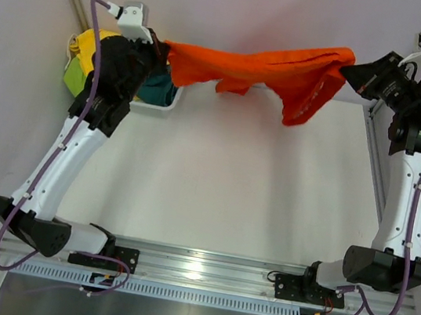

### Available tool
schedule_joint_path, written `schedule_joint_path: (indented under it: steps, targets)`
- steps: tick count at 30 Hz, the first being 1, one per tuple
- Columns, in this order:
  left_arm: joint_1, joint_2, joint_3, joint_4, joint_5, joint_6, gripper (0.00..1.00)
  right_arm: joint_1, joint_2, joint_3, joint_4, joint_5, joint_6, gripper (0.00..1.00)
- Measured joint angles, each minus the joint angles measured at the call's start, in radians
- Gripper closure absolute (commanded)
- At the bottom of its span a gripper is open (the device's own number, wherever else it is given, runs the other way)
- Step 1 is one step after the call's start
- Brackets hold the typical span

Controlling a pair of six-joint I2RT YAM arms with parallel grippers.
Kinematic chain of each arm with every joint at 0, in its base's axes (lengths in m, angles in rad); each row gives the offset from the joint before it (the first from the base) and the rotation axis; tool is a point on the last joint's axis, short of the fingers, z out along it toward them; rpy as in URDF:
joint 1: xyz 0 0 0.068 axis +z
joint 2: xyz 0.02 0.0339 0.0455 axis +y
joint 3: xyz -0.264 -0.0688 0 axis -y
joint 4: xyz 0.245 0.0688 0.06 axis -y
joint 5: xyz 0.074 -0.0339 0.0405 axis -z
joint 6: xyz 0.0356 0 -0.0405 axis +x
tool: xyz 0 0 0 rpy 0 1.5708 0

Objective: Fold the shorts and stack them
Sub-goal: Flatten the shorts out

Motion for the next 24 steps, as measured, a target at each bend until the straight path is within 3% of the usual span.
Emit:
schedule_joint_path:
  steps: [6, 10, 20, 24]
  targets:
    - [0.001, -0.006, -0.034, 0.003, 0.009, -0.008, 1.0, 0.003, 0.0, 0.082, -0.034, -0.129, -0.007, 1.0]
    - [0.001, -0.054, 0.032, -0.038, 0.009, -0.006, 1.0, 0.025, -0.031, 0.165, -0.05, -0.212, 0.003, 1.0]
    - [0.002, -0.343, 0.175, -0.038, 0.005, -0.001, 1.0, 0.024, -0.217, 0.228, 0.111, -0.383, 0.199, 1.0]
    - [0.002, -0.375, 0.196, -0.018, -0.009, 0.015, 1.0, 0.024, -0.23, 0.206, 0.156, -0.421, 0.261, 1.0]
